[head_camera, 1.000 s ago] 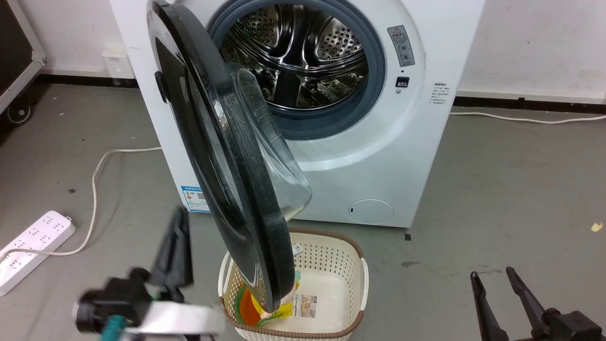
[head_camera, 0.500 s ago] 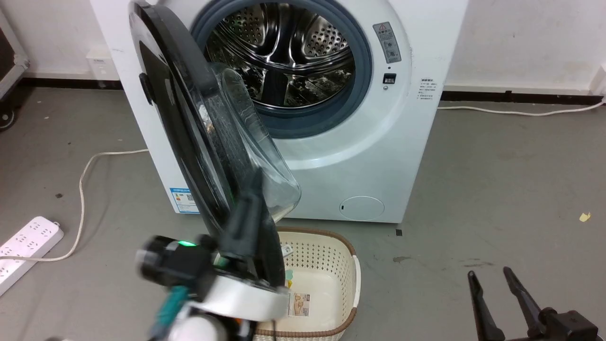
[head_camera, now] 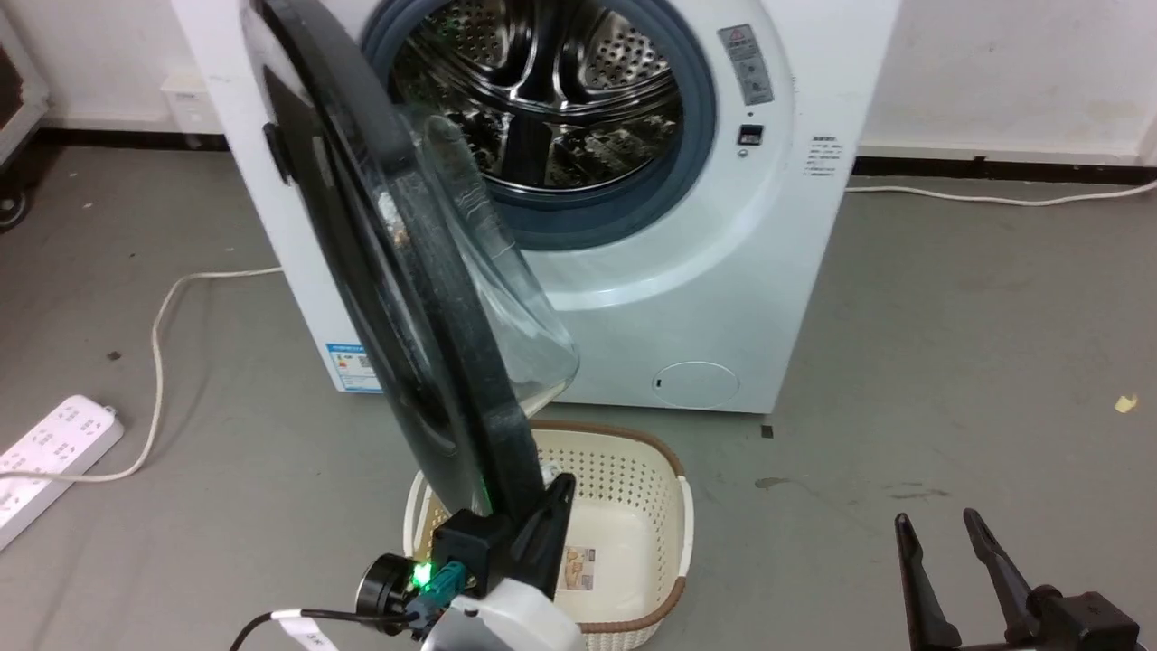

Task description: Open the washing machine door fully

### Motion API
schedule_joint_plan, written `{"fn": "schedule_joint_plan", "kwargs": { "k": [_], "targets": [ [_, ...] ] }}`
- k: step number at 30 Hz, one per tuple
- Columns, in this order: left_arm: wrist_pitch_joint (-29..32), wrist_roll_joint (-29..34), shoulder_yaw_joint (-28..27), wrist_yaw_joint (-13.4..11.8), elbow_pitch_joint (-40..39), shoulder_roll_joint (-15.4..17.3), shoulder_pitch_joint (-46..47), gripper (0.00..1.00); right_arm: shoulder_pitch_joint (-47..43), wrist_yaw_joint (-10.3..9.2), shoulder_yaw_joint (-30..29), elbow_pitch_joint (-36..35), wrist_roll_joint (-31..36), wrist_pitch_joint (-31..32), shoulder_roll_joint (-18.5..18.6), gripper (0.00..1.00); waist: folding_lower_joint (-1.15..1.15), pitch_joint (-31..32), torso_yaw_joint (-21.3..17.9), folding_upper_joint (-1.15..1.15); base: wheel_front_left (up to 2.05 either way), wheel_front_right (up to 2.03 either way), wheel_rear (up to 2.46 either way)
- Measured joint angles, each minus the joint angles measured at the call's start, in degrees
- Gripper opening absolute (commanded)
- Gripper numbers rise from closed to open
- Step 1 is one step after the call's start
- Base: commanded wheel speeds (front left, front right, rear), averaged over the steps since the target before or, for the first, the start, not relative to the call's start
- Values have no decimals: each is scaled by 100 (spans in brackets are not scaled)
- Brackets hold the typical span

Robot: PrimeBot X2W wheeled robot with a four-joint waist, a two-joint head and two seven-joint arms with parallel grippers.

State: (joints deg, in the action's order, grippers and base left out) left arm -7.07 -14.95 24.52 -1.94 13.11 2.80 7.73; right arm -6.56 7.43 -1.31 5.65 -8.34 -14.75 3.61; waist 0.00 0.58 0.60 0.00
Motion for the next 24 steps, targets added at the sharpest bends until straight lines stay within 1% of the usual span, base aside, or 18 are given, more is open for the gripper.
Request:
{"fn": "schedule_joint_plan", "kwargs": {
  "k": [4,7,8,16,24],
  "targets": [
    [-180,-37,-38,-5,250,0,29,0,-2,0,-2,18,-33,0,-10,100,-1,-6,169,0,0,0,0],
    [-241,-38,8,11,357,9,22,0,-9,0,4,59,-38,0,-13,100,-1,9,365,0,0,0,0],
    [-285,-46,15,8,380,23,-19,0,-21,0,9,86,-49,0,-16,100,-1,24,526,0,0,0,0],
    [-402,-140,-125,-102,305,169,-183,0,-48,0,84,125,-82,0,-31,100,-1,65,1369,0,0,0,0],
    [-410,-263,-500,-259,134,408,-176,0,-36,0,261,153,-80,1,-42,100,-1,-18,2243,0,0,0,0]
  ]
}}
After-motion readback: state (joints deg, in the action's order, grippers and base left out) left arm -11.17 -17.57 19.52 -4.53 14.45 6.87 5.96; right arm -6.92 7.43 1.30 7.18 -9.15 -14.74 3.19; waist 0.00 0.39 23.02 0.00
